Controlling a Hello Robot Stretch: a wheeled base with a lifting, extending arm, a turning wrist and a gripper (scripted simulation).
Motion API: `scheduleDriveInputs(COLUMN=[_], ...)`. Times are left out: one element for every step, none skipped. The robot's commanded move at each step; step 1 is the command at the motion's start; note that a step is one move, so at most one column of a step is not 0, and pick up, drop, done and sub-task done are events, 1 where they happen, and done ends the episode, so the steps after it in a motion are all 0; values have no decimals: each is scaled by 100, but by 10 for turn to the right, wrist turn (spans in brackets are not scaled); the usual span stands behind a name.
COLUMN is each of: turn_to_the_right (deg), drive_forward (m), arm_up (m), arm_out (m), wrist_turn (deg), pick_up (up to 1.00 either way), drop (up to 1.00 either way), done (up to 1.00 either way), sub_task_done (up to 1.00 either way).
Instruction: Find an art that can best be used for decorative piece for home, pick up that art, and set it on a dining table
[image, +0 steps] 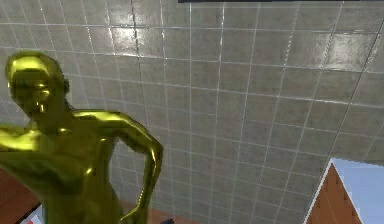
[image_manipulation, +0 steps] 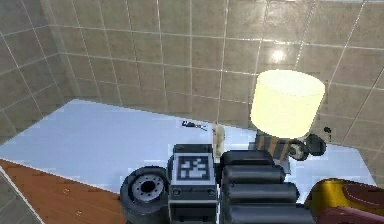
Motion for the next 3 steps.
scheduleDriveInputs(turn_to_the_right=[-450,-450,-450], drive_forward=[0,0,0], arm_up=[0,0,0], arm_out=[0,0,0], wrist_turn=[0,0,0], pick_up=[0,0,0], drop=[0,0,0], done=[0,0,0], sub_task_done=[0,0,0])
